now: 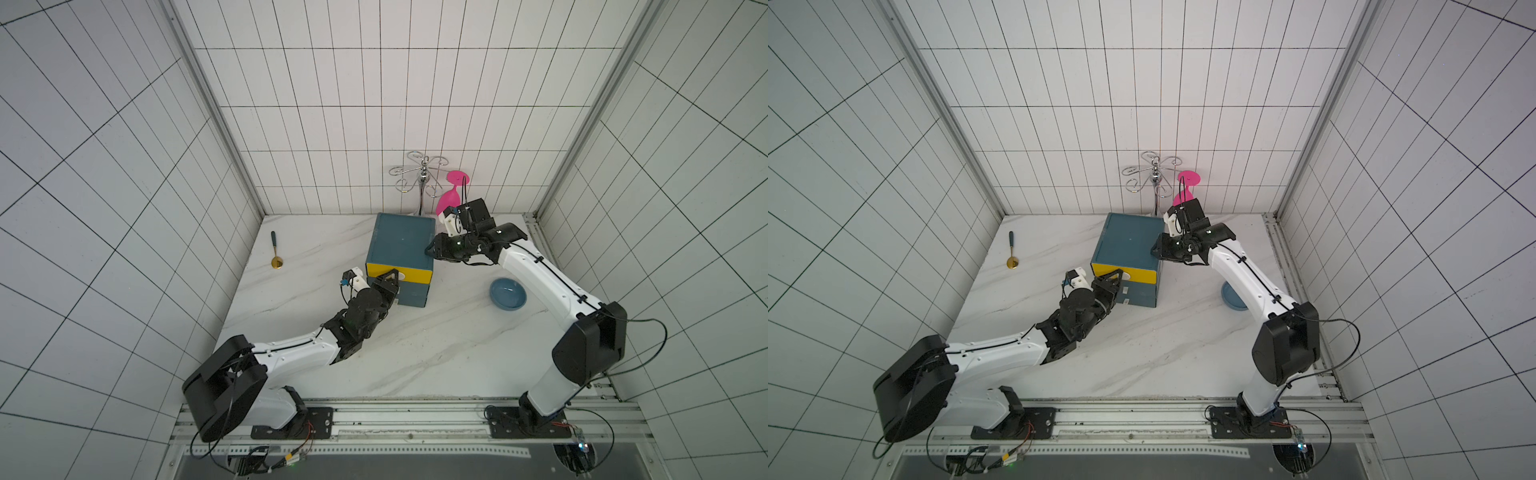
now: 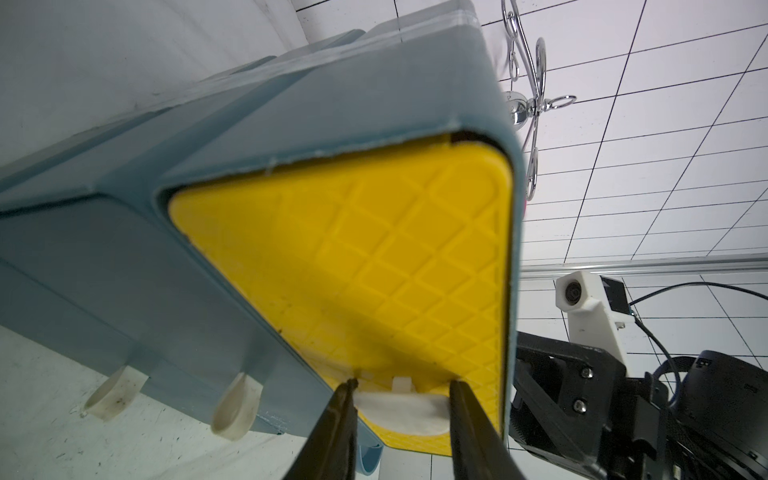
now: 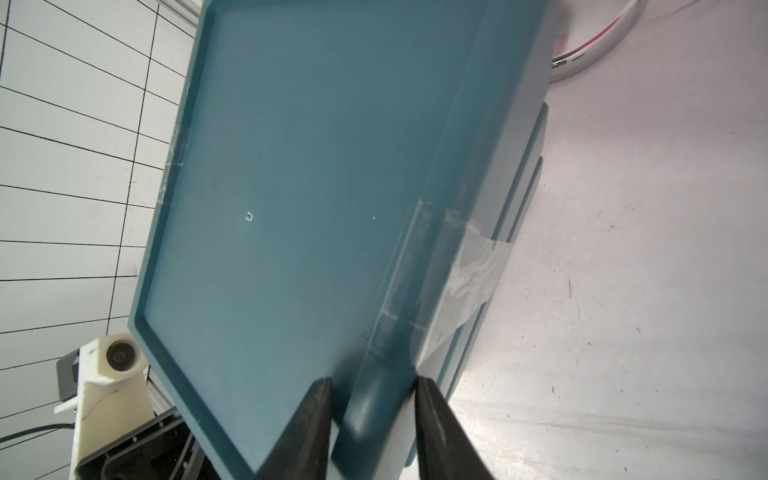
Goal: Take the cookies out of the drawer
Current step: Open the drawer in the storage box.
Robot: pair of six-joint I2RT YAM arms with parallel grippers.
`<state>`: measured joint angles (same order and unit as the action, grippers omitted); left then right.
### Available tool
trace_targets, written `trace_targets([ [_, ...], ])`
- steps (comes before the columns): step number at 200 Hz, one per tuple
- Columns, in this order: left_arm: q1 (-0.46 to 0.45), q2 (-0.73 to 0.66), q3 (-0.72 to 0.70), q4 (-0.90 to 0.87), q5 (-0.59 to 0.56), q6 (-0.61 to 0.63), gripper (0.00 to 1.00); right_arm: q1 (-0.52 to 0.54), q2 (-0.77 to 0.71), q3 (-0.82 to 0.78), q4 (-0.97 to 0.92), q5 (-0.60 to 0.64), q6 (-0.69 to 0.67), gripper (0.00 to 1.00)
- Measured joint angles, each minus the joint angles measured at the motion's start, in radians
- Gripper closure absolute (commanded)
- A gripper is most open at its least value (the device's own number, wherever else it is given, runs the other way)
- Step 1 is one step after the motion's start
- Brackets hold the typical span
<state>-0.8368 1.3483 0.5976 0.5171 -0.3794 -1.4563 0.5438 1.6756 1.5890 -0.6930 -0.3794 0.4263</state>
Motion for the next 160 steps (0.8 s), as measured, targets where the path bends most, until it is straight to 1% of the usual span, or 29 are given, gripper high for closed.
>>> trace_targets([
  [41,-0.005,-0.067,-0.057,0.014,0.022,-0.013,0.82,0.000,0.000,-0.002,0.002,-0.001,0.000,0.65],
  [67,-0.027,-0.126,-0.099,0.011,0.025,-0.020,0.82,0.000,0.000,-0.002,0.002,0.000,0.000,0.65],
  [125,-0.159,-0.304,-0.219,-0.064,-0.043,-0.061,0.82,0.000,0.000,-0.002,0.002,0.000,0.000,0.65],
  [160,-0.227,-0.397,-0.270,-0.145,-0.091,-0.085,0.82,0.000,0.000,-0.002,0.002,0.000,0.000,0.65],
])
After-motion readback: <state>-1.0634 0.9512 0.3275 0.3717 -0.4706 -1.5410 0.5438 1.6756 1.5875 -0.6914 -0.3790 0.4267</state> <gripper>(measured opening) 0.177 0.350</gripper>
